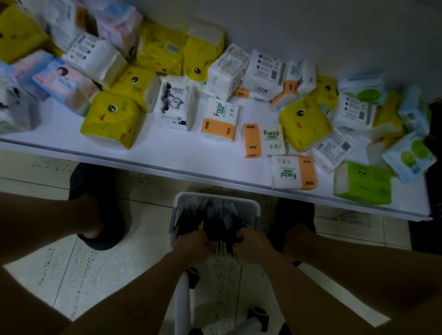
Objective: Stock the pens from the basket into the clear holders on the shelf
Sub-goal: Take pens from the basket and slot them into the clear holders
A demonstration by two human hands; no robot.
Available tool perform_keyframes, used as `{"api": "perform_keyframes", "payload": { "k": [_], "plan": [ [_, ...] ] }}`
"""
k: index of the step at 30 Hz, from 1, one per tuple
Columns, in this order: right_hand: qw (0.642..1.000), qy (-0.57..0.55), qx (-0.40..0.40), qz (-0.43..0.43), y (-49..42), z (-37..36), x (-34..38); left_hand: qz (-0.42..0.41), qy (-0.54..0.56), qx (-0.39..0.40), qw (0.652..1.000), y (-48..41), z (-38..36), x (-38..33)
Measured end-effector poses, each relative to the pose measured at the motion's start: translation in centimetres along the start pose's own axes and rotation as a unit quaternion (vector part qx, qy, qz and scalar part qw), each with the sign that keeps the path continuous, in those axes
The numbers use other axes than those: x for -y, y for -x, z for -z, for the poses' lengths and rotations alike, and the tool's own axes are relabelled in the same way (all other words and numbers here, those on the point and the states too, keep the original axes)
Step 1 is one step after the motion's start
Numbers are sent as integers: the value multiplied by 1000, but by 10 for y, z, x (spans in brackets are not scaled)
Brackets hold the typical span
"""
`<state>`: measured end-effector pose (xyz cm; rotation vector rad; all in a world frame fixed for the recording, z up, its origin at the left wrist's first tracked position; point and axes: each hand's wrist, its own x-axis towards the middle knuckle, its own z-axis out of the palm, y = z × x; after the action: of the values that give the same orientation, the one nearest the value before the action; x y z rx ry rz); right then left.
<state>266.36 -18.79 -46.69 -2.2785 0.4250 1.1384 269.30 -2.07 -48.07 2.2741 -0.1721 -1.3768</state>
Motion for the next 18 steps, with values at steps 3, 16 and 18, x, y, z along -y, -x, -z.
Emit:
{"api": "perform_keyframes", "payload": {
  "k": [3,16,18],
  "plan": [
    [1000,-14,-16,3,-8,-2,0,12,22,-4,1000,1,7,-2],
    [998,-38,-52,-21,-14,-5,-10,67,160,-97,980,11,16,10],
    [998,-37,-56,-19,-17,1,-12,72,171,-115,976,16,21,9]
  ]
}}
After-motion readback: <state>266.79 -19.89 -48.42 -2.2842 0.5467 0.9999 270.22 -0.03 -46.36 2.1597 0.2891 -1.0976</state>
